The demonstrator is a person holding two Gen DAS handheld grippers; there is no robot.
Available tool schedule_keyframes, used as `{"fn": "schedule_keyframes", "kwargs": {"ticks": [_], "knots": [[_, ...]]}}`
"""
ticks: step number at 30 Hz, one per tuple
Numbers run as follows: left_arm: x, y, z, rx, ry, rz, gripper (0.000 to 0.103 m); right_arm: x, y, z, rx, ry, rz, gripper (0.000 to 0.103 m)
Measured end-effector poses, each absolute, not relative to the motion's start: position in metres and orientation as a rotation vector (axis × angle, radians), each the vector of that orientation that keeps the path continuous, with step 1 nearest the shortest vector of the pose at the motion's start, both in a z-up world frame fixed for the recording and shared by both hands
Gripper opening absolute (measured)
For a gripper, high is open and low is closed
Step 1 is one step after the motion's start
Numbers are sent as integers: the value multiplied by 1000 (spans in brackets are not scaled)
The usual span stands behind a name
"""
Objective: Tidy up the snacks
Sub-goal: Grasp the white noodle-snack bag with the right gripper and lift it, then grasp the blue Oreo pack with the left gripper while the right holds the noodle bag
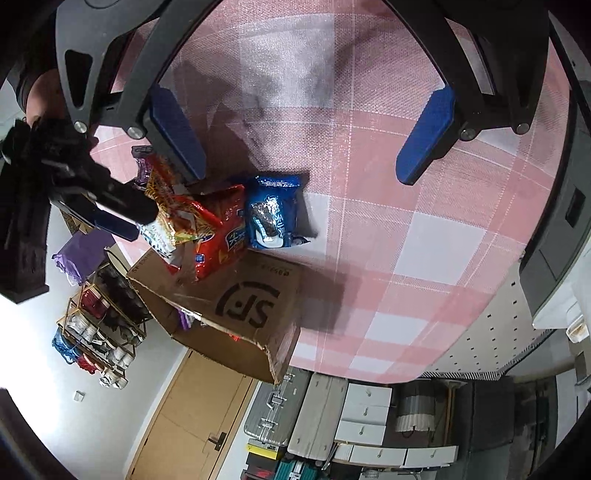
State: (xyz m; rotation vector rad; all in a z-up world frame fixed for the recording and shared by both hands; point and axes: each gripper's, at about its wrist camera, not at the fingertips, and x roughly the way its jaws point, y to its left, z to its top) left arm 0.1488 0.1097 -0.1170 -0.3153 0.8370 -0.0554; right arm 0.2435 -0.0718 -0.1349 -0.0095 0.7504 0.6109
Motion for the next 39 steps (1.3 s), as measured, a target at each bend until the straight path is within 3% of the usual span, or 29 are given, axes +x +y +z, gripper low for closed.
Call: {"fn": "schedule_keyframes", "kwargs": {"ticks": [11, 13, 14, 15, 24, 39], "knots": [[158, 112, -129, -327, 873, -56, 102, 271, -61, -154, 19, 829, 648, 101], [160, 114, -131, -332, 877, -50, 102, 272, -60, -156, 27, 836, 653, 91], [160, 114, -131, -335, 880, -49, 102, 273, -61, -158, 36, 847, 665, 77], [161, 114, -132, -337, 885, -47, 102, 274, -61, -160, 41, 862, 675, 75], [159, 112, -130, -328, 886, -38, 102, 260, -82, -156, 121, 815, 683, 70], [154, 88, -123, -285, 905, -73, 102, 233, -121, -130, 198, 733, 675, 70]]}}
